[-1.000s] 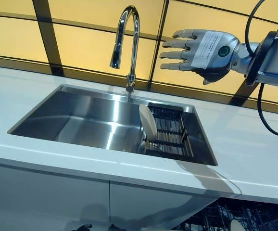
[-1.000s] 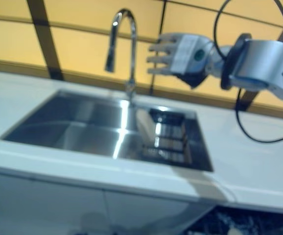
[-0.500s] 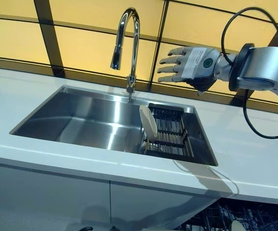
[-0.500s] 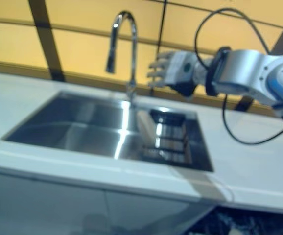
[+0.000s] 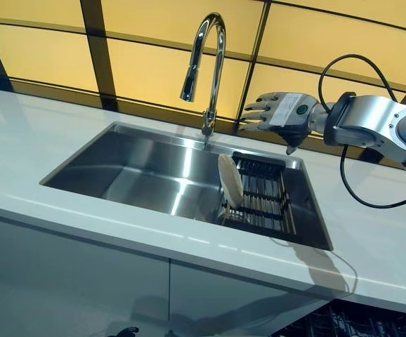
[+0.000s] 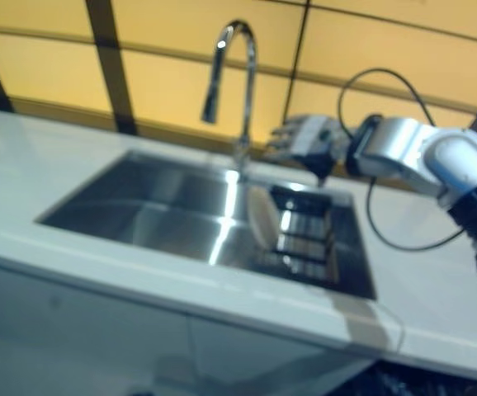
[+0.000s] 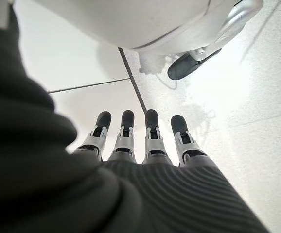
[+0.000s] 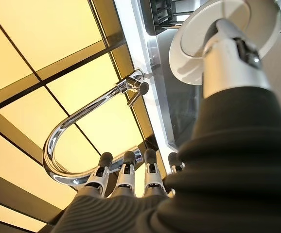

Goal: Take plates into dishwasher

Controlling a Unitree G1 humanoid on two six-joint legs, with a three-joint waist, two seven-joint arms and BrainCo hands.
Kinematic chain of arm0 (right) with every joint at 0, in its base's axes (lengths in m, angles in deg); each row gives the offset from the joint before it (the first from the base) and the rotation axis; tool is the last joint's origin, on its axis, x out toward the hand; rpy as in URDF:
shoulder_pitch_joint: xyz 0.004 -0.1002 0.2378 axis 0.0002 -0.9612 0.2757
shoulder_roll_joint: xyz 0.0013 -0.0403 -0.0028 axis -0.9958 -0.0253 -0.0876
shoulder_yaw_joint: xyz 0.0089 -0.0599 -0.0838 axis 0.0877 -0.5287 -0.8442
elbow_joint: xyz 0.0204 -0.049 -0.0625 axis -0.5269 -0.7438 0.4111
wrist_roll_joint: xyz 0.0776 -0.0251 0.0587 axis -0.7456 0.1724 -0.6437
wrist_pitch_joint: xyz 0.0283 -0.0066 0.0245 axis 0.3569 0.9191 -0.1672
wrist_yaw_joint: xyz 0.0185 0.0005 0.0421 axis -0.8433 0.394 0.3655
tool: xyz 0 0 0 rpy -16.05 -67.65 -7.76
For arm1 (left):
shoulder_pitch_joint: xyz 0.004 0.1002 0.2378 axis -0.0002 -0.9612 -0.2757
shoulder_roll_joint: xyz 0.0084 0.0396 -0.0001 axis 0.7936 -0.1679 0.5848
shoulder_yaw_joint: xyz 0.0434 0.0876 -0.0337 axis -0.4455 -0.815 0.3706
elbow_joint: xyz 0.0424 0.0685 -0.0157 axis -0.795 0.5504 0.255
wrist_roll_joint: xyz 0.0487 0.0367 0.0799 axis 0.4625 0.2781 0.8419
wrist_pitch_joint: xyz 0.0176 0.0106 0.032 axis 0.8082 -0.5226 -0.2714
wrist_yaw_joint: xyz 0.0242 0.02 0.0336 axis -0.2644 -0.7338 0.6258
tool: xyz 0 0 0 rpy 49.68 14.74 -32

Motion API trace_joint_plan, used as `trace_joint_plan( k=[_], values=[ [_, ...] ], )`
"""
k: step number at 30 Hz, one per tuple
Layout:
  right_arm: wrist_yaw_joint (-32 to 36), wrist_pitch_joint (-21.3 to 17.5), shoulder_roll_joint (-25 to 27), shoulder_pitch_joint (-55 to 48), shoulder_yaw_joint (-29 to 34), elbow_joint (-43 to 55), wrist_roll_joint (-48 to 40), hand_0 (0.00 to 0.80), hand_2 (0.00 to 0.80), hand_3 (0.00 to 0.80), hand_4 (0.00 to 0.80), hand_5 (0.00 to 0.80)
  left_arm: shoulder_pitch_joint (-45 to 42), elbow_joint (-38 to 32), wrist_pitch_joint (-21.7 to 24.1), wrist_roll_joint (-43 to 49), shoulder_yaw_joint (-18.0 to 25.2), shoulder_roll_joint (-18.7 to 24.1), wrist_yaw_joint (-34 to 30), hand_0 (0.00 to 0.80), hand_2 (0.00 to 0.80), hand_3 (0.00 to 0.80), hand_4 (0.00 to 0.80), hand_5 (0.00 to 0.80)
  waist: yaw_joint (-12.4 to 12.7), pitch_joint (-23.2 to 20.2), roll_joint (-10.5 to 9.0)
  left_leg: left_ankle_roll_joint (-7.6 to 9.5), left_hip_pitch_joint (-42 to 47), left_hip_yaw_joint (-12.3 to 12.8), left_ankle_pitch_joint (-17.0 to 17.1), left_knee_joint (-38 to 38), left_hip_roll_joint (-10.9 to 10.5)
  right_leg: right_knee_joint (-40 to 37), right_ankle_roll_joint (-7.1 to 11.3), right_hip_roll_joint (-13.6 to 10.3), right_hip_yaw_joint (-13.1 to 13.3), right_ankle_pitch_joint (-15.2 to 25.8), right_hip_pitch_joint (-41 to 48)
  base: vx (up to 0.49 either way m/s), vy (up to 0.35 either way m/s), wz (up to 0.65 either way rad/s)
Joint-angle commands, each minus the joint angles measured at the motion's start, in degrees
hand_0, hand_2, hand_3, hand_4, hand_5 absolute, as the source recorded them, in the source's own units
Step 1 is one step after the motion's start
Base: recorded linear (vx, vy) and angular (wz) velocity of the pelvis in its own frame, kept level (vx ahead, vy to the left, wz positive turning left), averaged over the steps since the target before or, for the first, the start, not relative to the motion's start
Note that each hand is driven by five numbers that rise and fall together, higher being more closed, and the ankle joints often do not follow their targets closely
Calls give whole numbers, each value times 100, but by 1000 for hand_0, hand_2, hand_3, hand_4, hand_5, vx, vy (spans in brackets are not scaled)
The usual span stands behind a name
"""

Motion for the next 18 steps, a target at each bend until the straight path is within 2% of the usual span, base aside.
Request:
trace_joint_plan(
  k=[1,7,18],
  values=[
    [-283,240,128,549,-73,-497,28,0,0,0,0,0,374,97,56,237,-404,148,-75,0,0,0,0,0,327,334,-117,0,30,161,-159,10,-3,25,241,-23,-307,-352,353,-9,1,12],
    [-348,266,-75,501,-197,-745,115,0,0,0,0,0,410,22,42,241,-508,130,-126,0,0,0,0,0,372,380,-43,-10,-4,103,-126,10,-18,25,217,-34,-389,-372,363,-8,-7,12],
    [-436,80,-254,510,-339,-1035,238,0,0,0,0,0,472,-67,38,313,-562,194,-179,0,0,0,0,0,457,493,-44,-24,11,53,-91,10,10,25,195,-5,-409,-384,408,2,-9,4]
  ],
)
